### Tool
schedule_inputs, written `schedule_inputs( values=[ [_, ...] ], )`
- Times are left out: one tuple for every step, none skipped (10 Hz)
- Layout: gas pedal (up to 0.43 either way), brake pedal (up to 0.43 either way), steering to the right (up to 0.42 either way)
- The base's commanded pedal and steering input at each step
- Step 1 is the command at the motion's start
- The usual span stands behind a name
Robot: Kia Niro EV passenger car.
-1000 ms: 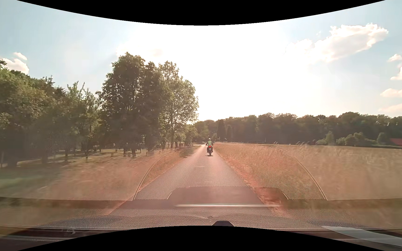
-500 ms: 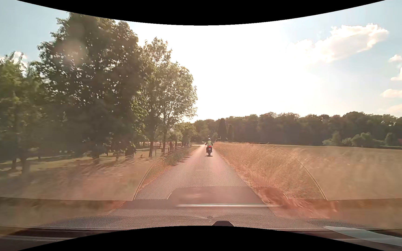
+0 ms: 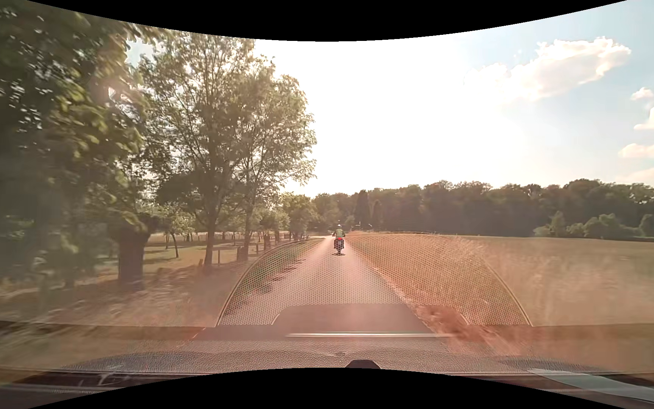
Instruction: Follow the waypoints while adhering to traffic rules and regulations
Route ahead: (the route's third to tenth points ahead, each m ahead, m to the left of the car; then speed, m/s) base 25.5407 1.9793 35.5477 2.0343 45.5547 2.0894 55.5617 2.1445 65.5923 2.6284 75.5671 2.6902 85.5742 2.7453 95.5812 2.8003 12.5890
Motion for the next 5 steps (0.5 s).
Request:
schedule_inputs(
  values=[
    [0.138,0.000,0.000],
    [0.138,0.000,0.000],
    [0.138,0.000,0.000],
    [0.138,0.000,0.000],
    [0.138,0.000,0.000]
  ],
)
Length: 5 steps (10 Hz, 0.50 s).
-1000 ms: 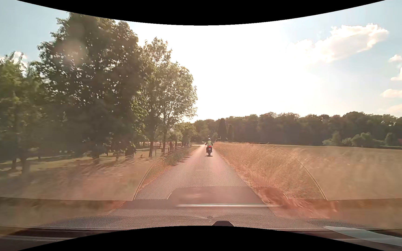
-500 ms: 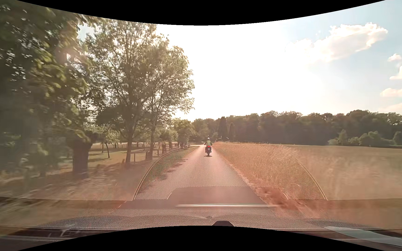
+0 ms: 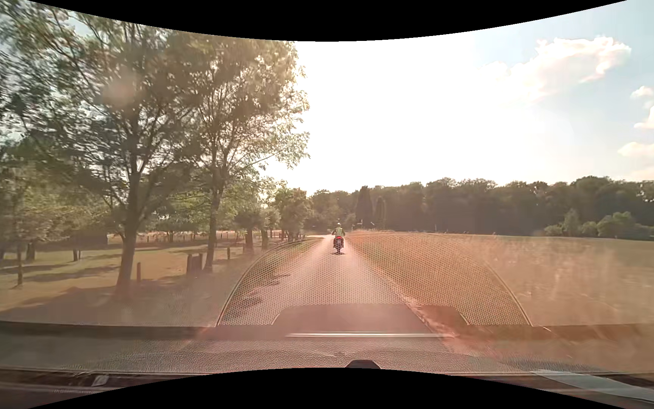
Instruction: Follow the waypoints while adhering to traffic rules and regulations
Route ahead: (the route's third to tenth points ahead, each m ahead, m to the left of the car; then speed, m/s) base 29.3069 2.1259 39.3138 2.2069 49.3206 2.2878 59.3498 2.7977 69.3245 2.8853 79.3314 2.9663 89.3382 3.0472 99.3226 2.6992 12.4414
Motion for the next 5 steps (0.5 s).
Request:
schedule_inputs(
  values=[
    [0.138,0.000,0.000],
    [0.138,0.000,0.000],
    [0.130,0.000,0.000],
    [0.118,0.000,-0.001],
    [0.110,0.000,-0.001]
  ],
)
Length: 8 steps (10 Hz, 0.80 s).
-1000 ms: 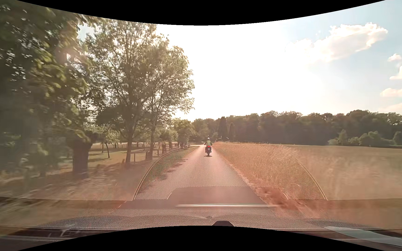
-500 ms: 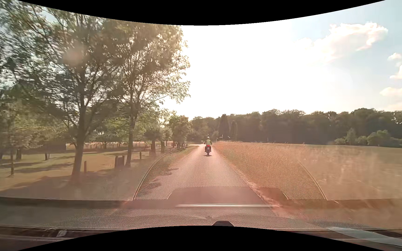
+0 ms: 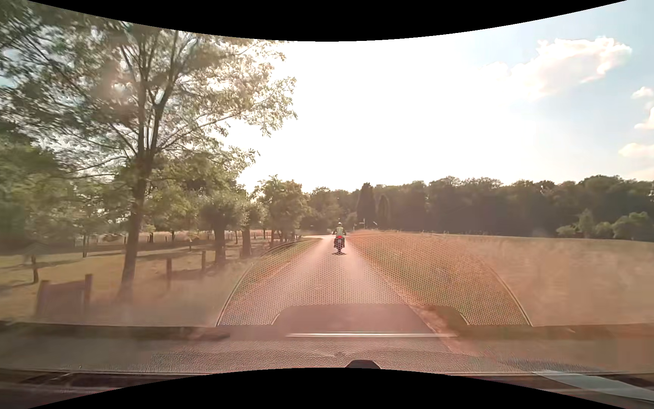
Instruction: Follow the waypoints while adhering to traffic rules and regulations
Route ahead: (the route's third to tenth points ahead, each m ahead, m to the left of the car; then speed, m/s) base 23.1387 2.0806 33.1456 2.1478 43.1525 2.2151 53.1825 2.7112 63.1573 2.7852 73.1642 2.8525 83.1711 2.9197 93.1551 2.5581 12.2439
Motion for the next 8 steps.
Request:
schedule_inputs(
  values=[
    [0.087,0.000,-0.001],
    [0.087,0.000,-0.001],
    [0.079,0.000,-0.001],
    [0.079,0.000,-0.001],
    [0.087,0.000,-0.001],
    [0.087,0.000,-0.001],
    [0.087,0.000,-0.001],
    [0.098,0.000,-0.001]
  ],
)
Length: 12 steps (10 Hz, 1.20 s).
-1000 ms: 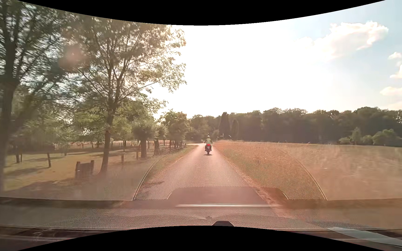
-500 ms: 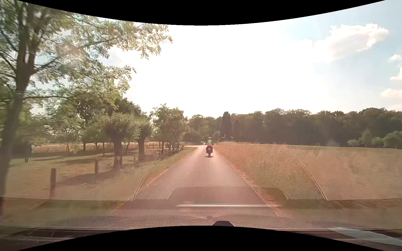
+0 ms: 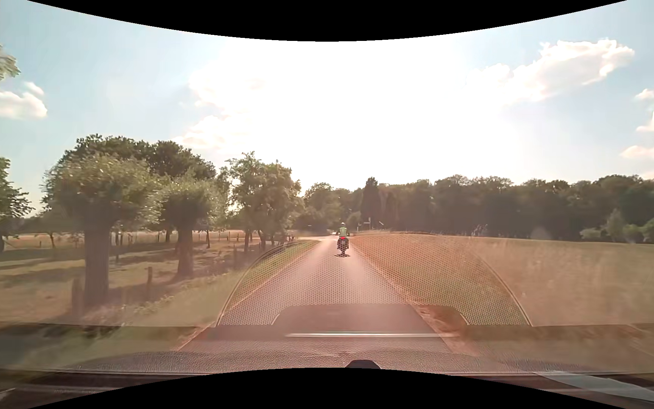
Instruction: Follow the waypoints while adhering to traffic rules and regulations
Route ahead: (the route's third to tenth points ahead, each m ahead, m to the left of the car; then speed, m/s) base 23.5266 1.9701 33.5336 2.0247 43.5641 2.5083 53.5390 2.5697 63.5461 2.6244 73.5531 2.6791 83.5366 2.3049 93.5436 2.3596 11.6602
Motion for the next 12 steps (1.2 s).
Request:
schedule_inputs(
  values=[
    [0.098,0.000,-0.001],
    [0.098,0.000,-0.001],
    [0.098,0.000,-0.001],
    [0.098,0.000,-0.001],
    [0.110,0.000,-0.001],
    [0.118,0.000,-0.001],
    [0.130,0.000,-0.001],
    [0.138,0.000,-0.001],
    [0.138,0.000,-0.001],
    [0.150,0.000,0.000],
    [0.150,0.000,-0.001],
    [0.150,0.000,-0.001]
  ],
)
